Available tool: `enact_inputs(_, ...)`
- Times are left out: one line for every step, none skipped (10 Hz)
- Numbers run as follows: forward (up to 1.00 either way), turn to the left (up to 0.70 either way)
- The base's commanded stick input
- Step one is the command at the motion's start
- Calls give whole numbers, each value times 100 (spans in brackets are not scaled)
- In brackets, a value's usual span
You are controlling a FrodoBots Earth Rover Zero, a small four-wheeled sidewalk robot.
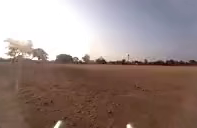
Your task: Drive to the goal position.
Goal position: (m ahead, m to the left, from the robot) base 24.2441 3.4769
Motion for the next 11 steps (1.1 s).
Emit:
enact_inputs(70, 0)
enact_inputs(70, 0)
enact_inputs(70, 0)
enact_inputs(70, 0)
enact_inputs(70, 0)
enact_inputs(70, 0)
enact_inputs(70, 0)
enact_inputs(70, 0)
enact_inputs(70, 0)
enact_inputs(70, 0)
enact_inputs(70, 0)
